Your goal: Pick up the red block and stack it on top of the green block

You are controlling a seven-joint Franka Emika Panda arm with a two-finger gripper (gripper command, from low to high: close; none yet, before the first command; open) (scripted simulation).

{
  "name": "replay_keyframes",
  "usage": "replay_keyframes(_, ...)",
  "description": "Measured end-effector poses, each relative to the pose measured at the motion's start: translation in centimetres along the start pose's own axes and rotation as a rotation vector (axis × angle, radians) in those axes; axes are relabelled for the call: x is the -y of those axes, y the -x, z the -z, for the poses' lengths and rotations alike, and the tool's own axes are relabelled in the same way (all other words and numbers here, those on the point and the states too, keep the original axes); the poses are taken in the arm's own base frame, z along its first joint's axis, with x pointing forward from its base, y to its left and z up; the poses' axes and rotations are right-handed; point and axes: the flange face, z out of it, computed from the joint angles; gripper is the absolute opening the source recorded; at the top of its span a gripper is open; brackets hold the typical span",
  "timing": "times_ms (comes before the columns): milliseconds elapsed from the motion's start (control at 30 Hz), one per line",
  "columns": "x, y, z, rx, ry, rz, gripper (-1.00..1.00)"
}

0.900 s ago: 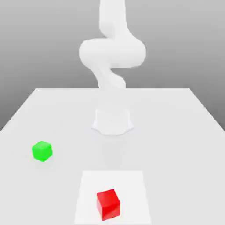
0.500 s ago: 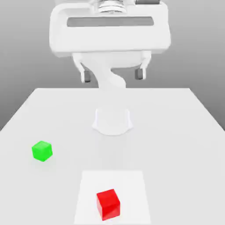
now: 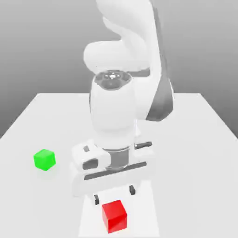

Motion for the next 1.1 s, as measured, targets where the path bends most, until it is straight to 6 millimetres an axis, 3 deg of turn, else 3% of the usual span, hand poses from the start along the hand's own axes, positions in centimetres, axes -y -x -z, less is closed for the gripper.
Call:
replay_keyframes(33, 0.0, 0.0, -1.3, 0.001, 0.001, 0.0, 0.0)
replay_keyframes(67, -0.1, 0.1, -2.5, 0.002, 0.001, 0.0, -1.0)
replay_keyframes(300, -0.1, 0.2, -2.8, 0.003, 0.002, 0.0, -1.0)
replay_keyframes(467, -0.3, 0.1, 2.5, 0.003, 0.002, -0.004, -1.0)
replay_keyframes(533, -4.8, -0.3, 4.1, -0.006, 0.017, -0.093, -1.0)
replay_keyframes(567, -7.9, -0.4, 4.8, -0.01, 0.025, -0.159, -1.0)
replay_keyframes(600, -12.3, -0.4, 5.4, -0.013, 0.033, -0.254, -1.0)
replay_keyframes(633, -15.1, 0.1, 5.9, -0.014, 0.038, -0.314, -1.0)
replay_keyframes(700, -20.7, 1.8, 6.6, -0.014, 0.044, -0.445, -1.0)
replay_keyframes(833, -27.9, 6.8, 7.3, -0.008, 0.036, -0.645, -1.0)
replay_keyframes(933, -32.2, 11.4, 7.1, 0.001, 0.012, -0.811, -1.0)
replay_keyframes(1100, -33.2, 12.4, 5.1, 0.003, -0.012, -0.857, -1.0)
